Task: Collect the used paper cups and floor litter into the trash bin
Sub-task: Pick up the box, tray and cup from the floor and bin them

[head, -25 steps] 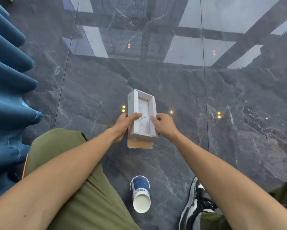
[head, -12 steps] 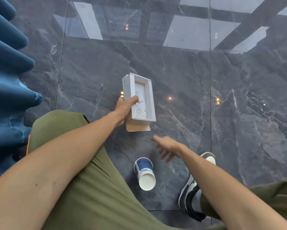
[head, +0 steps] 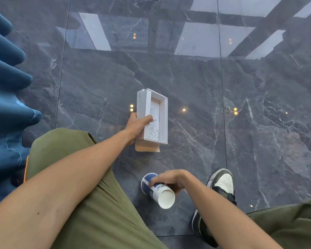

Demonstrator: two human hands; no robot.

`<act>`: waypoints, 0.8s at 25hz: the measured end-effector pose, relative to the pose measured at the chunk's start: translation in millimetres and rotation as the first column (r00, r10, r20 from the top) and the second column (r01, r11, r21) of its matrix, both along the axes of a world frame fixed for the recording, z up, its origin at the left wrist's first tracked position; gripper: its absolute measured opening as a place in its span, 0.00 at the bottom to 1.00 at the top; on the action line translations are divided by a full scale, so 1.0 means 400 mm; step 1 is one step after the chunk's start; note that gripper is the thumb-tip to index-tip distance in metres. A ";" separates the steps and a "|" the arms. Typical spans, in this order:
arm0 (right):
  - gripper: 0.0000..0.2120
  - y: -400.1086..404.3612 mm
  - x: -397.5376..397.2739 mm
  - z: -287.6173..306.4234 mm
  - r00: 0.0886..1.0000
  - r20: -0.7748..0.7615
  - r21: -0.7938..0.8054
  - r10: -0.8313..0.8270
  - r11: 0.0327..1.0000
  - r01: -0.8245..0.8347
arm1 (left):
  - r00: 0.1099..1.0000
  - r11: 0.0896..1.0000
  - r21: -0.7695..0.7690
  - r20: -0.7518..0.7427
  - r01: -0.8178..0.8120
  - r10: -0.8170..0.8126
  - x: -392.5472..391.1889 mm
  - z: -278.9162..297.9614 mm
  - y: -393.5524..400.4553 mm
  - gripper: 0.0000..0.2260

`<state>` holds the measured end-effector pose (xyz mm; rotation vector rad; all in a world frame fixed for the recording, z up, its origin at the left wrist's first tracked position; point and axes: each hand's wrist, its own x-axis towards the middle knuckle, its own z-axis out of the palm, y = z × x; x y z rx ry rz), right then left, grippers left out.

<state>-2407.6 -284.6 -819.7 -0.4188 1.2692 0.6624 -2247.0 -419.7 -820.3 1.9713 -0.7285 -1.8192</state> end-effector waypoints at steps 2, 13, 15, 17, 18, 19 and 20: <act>0.20 -0.048 -0.049 0.014 0.999 0.012 -0.078 -0.043 0.996 0.043 | 0.998 0.999 -0.044 0.063 0.014 -0.011 -0.016 0.015 0.003 0.25; 0.36 -0.150 -0.239 0.599 0.630 -0.048 -0.660 -0.775 0.498 0.562 | 0.983 0.992 0.031 0.141 -0.122 0.117 -0.031 0.622 0.155 0.28; 0.34 -0.140 -0.208 0.845 0.649 0.009 -0.625 -0.761 0.502 0.597 | 0.988 0.991 0.048 0.097 -0.127 0.122 -0.032 0.856 0.192 0.27; 0.32 -0.107 -0.190 0.966 0.651 0.064 -0.602 -0.756 0.491 0.629 | 0.993 0.995 0.052 0.076 -0.089 0.085 -0.041 0.966 0.230 0.27; 0.32 -0.093 -0.173 1.078 0.644 0.094 -0.584 -0.760 0.482 0.653 | 0.995 0.995 0.050 0.051 -0.092 0.089 -0.025 1.067 0.248 0.28; 0.32 -0.071 -0.156 1.179 0.630 0.098 -0.566 -0.770 0.478 0.672 | 0.995 0.992 0.068 0.026 -0.102 0.100 -0.009 1.160 0.275 0.29; 0.33 -0.044 -0.143 1.258 0.610 0.113 -0.550 -0.784 0.462 0.696 | 0.994 0.990 0.090 0.008 -0.112 0.112 0.005 1.234 0.305 0.32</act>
